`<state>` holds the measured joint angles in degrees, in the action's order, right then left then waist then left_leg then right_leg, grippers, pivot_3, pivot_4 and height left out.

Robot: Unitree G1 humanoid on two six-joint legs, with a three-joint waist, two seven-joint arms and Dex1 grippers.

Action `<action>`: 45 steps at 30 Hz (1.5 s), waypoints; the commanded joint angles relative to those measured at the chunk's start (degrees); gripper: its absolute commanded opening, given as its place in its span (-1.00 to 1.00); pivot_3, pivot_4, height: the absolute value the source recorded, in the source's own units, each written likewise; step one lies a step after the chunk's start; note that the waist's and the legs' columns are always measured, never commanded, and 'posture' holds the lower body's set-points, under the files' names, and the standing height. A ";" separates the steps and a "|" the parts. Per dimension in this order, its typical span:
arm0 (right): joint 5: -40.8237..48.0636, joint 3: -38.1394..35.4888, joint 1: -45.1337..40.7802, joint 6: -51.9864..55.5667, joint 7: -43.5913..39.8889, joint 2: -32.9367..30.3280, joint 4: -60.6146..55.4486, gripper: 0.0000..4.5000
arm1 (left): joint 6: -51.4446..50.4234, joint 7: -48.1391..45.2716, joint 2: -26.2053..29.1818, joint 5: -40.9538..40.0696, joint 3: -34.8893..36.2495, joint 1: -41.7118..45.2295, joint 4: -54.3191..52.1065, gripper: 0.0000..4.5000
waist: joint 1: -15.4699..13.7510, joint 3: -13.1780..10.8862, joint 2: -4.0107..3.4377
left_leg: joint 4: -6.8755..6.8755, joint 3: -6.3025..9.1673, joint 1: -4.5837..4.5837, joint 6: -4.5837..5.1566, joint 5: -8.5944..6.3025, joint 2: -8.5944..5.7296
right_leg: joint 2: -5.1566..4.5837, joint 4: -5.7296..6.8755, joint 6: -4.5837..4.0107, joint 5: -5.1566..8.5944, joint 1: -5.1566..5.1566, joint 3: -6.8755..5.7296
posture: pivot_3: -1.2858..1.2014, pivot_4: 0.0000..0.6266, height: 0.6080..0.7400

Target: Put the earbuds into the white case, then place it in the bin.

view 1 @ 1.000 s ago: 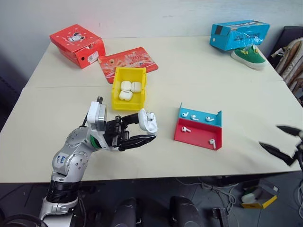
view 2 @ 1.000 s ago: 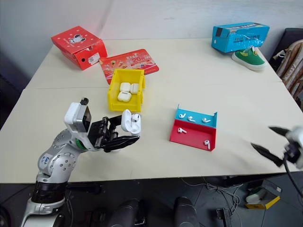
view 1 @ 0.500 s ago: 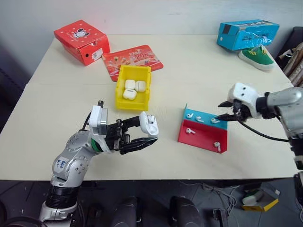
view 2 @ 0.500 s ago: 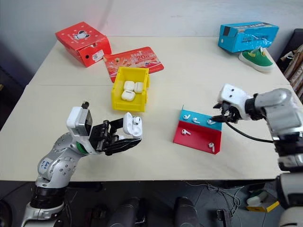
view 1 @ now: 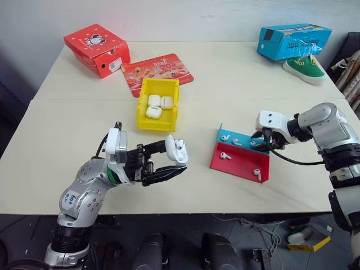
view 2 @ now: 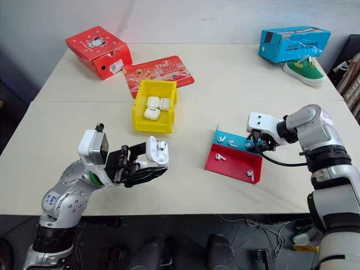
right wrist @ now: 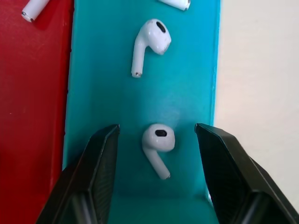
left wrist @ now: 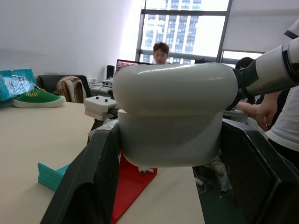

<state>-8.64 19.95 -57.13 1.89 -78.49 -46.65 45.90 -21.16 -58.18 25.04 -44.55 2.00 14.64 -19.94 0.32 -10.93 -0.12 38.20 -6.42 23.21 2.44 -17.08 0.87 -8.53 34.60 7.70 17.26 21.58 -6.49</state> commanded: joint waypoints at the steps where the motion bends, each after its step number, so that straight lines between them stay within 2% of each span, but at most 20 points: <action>1: -2.24 0.26 -1.96 -2.90 -0.24 0.07 3.12 0.15 | 0.31 0.49 0.15 -0.77 0.53 -0.35 -2.81 0.23 | -0.03 0.00 0.00 | 0.01 0.00 0.00 0.00 0.00 0.00 | 0.00 0.01 0.00 0.00 0.00 0.00 | 0.03 -0.52 1.00; 17: -5.03 -0.28 -4.63 -5.68 -2.47 2.35 8.66 0.15 | 0.42 1.36 0.28 -0.88 0.83 -0.23 -2.91 0.23 | 0.43 0.00 0.00 | 0.01 0.01 -0.03 -0.01 0.01 0.01 | 0.01 0.08 0.00 0.00 -0.01 0.00 | 0.03 -0.52 1.00; 21: -4.94 -0.47 -4.54 -6.38 -2.59 2.63 9.15 -0.24 | 0.31 1.42 0.47 -1.02 1.09 -0.23 -2.90 0.23 | 0.56 0.00 0.00 | 0.02 0.01 -0.03 -0.01 0.01 0.01 | 0.01 0.09 0.00 0.00 -0.01 0.01 | 0.03 -0.52 1.00; 22: -4.96 -0.48 -4.51 -6.39 -2.58 2.67 9.17 -0.46 | 0.29 1.42 0.53 -1.06 1.16 -0.25 -2.90 0.23 | 0.62 0.00 0.00 | 0.03 0.01 -0.03 -0.01 0.01 0.01 | 0.01 0.10 0.00 0.00 -0.02 0.01 | 0.03 -0.52 1.00; 23: -5.03 -0.42 -4.45 -6.34 -2.67 2.67 9.15 -0.58 | 0.28 1.41 0.58 -1.09 1.22 -0.26 -2.90 0.23 | 0.68 0.00 0.00 | 0.04 0.02 -0.03 -0.01 0.01 0.01 | 0.01 0.11 0.00 0.00 -0.02 0.01 | 0.03 -0.52 1.00; 32: -5.34 -0.40 -4.03 -6.31 -2.75 2.53 8.87 -0.58 | 0.32 1.33 0.76 -1.26 1.39 -0.25 -2.82 0.23 | 1.20 0.00 0.00 | 0.05 0.03 -0.04 -0.02 0.01 0.01 | 0.01 0.14 0.00 0.00 -0.02 0.01 | 0.03 -0.52 1.00; 35: -5.14 -0.65 -3.96 -6.41 -2.79 2.38 8.93 -0.79 | 0.39 1.32 0.68 -1.21 1.29 -0.17 -2.80 0.23 | 1.23 0.00 0.00 | 0.05 0.03 -0.04 -0.02 0.01 0.01 | 0.01 0.15 0.00 0.00 -0.02 0.01 | 0.03 -0.52 1.00; 39: -4.13 -1.81 -4.38 -6.09 -2.42 2.14 8.09 -0.79 | 0.42 1.30 0.41 -1.20 0.99 0.12 -2.68 0.23 | 1.23 0.00 0.00 | 0.06 0.03 -0.04 -0.02 0.01 0.01 | 0.01 0.15 0.00 0.00 -0.02 0.02 | 0.03 -0.52 1.00; 43: 1.33 -6.07 -6.33 -1.67 -7.08 0.55 3.11 -0.79 | 0.53 0.96 -0.39 -1.07 0.07 1.24 -2.03 0.23 | 1.20 -0.03 -0.05 | 0.06 0.02 -0.04 -0.02 0.01 0.00 | 0.00 0.15 0.00 0.00 -0.02 0.03 | 0.03 -0.52 1.00; 45: 10.64 -11.07 -6.20 7.81 -11.88 -0.35 -3.99 -0.79 | 0.75 0.88 -1.16 -0.97 -0.26 2.53 -1.03 0.23 | 1.16 -0.05 -0.09 | 0.06 0.03 -0.04 -0.02 0.01 0.01 | 0.00 0.15 0.00 0.00 -0.02 0.03 | 0.03 -0.52 1.00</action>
<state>-5.23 13.50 -61.56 3.99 -86.34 -44.98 48.05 -21.16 -57.12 24.49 -44.72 1.64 15.95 -19.98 1.47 -10.98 -0.22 38.26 -6.38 23.18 2.42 -17.07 0.88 -8.53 34.75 7.70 17.26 21.57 -6.46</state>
